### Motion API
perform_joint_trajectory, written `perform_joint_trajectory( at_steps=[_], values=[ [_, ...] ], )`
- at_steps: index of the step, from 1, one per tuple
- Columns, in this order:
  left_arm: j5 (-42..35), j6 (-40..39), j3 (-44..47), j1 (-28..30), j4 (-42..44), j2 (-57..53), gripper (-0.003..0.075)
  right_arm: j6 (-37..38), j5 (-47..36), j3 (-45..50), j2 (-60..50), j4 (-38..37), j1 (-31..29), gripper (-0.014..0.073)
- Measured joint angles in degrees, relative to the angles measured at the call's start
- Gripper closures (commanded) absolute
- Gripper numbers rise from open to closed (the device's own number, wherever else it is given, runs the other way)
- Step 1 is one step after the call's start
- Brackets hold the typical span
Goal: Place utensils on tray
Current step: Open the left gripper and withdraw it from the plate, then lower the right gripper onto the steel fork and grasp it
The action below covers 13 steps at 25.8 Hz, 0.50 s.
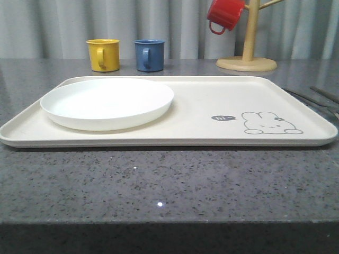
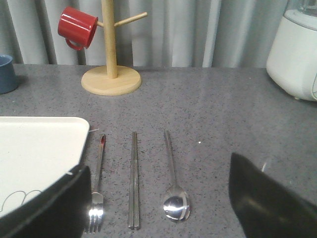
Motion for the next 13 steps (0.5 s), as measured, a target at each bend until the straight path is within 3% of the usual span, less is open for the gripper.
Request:
perform_joint_trajectory(
  at_steps=[4, 9, 13],
  values=[
    [0.0, 0.0, 0.0, 0.0, 0.0, 0.0, 0.0739, 0.0, 0.0, 0.0, 0.0, 0.0, 0.0, 0.0026],
    [-0.1, 0.0, 0.0, 0.0, 0.0, 0.0, 0.0739, 0.0, 2.8, -2.1, 5.9, 0.0, 0.0, 0.0221],
    [-0.1, 0.0, 0.0, 0.0, 0.0, 0.0, 0.0739, 0.0, 5.2, -7.0, 17.2, 0.0, 0.0, 0.0234]
  ],
)
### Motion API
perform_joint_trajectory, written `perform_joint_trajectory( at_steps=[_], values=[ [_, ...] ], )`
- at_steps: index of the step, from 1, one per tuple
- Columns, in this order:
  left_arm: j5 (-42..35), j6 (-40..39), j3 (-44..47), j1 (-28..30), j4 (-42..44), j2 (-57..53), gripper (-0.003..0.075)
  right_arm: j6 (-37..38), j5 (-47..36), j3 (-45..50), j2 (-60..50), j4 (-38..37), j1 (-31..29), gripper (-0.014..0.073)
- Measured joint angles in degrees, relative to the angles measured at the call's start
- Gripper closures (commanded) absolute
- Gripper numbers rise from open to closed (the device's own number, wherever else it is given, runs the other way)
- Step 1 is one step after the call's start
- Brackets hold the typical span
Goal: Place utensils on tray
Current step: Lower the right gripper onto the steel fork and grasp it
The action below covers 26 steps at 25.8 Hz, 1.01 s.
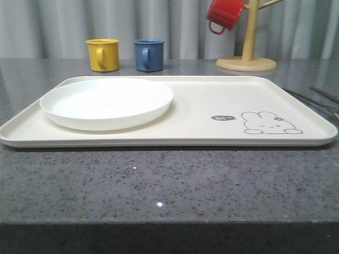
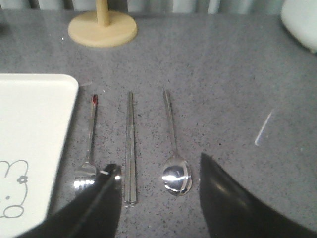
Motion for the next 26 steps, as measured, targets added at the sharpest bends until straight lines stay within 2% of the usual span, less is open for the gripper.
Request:
perform_joint_trajectory(
  at_steps=[4, 10, 15, 20, 26],
  values=[
    [0.0, 0.0, 0.0, 0.0, 0.0, 0.0, 0.0739, 0.0, 2.9, -6.7, 13.2, 0.0, 1.1, 0.0234],
    [0.0, 0.0, 0.0, 0.0, 0.0, 0.0, 0.0739, 0.0, 11.4, -18.2, 32.9, 0.3, 8.0, 0.0234],
    [0.0, 0.0, 0.0, 0.0, 0.0, 0.0, 0.0739, 0.0, 15.8, -26.5, 46.0, 1.8, 10.3, 0.0234],
    [0.0, 0.0, 0.0, 0.0, 0.0, 0.0, 0.0739, 0.0, 17.6, -32.1, 55.0, 2.1, 10.4, 0.0234],
    [0.0, 0.0, 0.0, 0.0, 0.0, 0.0, 0.0739, -0.1, 17.6, -34.2, 60.0, 2.1, 10.4, 0.026]
  ],
)
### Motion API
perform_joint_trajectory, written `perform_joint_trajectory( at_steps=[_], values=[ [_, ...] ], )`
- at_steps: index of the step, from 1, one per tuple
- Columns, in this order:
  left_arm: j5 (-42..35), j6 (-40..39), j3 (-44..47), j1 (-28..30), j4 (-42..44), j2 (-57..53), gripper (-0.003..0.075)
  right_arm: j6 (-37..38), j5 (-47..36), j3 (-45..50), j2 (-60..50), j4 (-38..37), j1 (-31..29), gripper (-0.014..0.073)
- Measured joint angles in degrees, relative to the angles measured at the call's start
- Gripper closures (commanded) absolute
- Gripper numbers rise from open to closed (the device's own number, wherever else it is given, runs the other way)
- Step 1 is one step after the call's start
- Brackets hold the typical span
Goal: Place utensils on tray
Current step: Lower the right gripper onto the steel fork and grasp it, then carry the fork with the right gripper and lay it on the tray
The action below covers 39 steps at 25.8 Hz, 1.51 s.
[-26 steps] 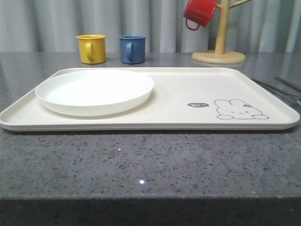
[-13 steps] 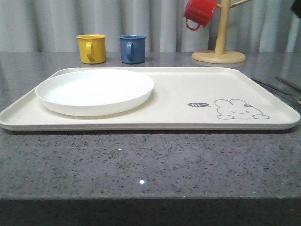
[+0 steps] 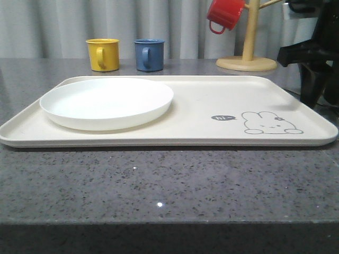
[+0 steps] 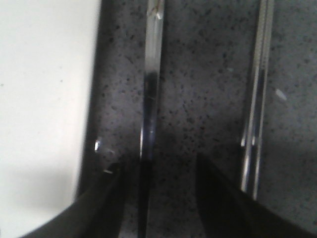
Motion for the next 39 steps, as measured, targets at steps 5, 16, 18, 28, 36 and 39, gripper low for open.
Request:
perform_joint_trajectory(
  at_steps=[5, 16, 18, 28, 36, 39],
  values=[
    [0.0, 0.0, 0.0, 0.0, 0.0, 0.0, 0.0739, 0.0, 0.0, -0.2, 0.1, 0.4, 0.1, 0.0407],
    [0.0, 0.0, 0.0, 0.0, 0.0, 0.0, 0.0739, 0.2, 0.8, -0.7, 0.4, 0.8, 0.1, 0.0607],
    [0.0, 0.0, 0.0, 0.0, 0.0, 0.0, 0.0739, 1.3, 2.7, -1.5, 0.2, 0.2, 0.1, 0.0607],
    [0.0, 0.0, 0.0, 0.0, 0.0, 0.0, 0.0739, 11.0, 14.9, -9.2, -5.4, -2.2, 5.4, 0.0607],
    [0.0, -0.1, 0.0, 0.0, 0.0, 0.0, 0.0739, 19.4, 10.7, -10.7, -4.5, -1.0, 18.2, 0.0584],
    [0.0, -0.1, 0.0, 0.0, 0.0, 0.0, 0.0739, 21.7, 9.2, -12.4, -2.2, -0.4, 21.6, 0.0584]
  ],
)
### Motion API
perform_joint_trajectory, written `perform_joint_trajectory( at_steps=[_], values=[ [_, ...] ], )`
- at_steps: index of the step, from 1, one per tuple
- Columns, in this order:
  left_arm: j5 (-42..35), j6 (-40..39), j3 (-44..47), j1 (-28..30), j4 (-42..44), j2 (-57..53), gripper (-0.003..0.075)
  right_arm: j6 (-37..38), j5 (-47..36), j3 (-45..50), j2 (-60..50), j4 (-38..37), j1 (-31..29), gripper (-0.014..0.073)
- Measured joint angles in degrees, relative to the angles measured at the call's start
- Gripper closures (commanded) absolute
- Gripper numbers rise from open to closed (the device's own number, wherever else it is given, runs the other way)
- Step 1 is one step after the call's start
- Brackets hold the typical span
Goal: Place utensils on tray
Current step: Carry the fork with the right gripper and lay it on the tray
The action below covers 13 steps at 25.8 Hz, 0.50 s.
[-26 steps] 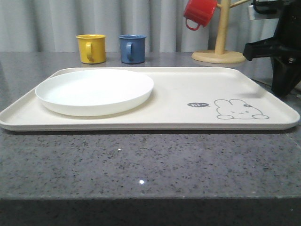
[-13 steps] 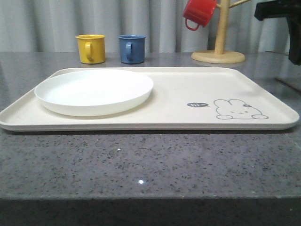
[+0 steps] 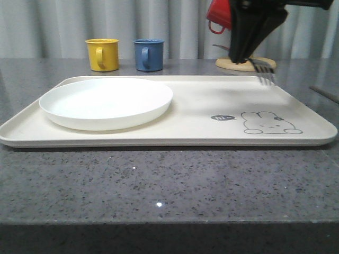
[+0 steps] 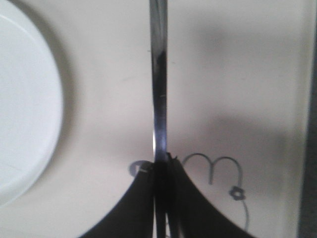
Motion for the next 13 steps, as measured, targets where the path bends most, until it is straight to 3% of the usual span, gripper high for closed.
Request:
perform_joint_trajectory(
  at_steps=[13],
  values=[
    [0.0, 0.0, 0.0, 0.0, 0.0, -0.2, 0.0739, 7.6, -1.8, -5.5, 12.6, 1.7, 2.4, 0.0579]
  ],
)
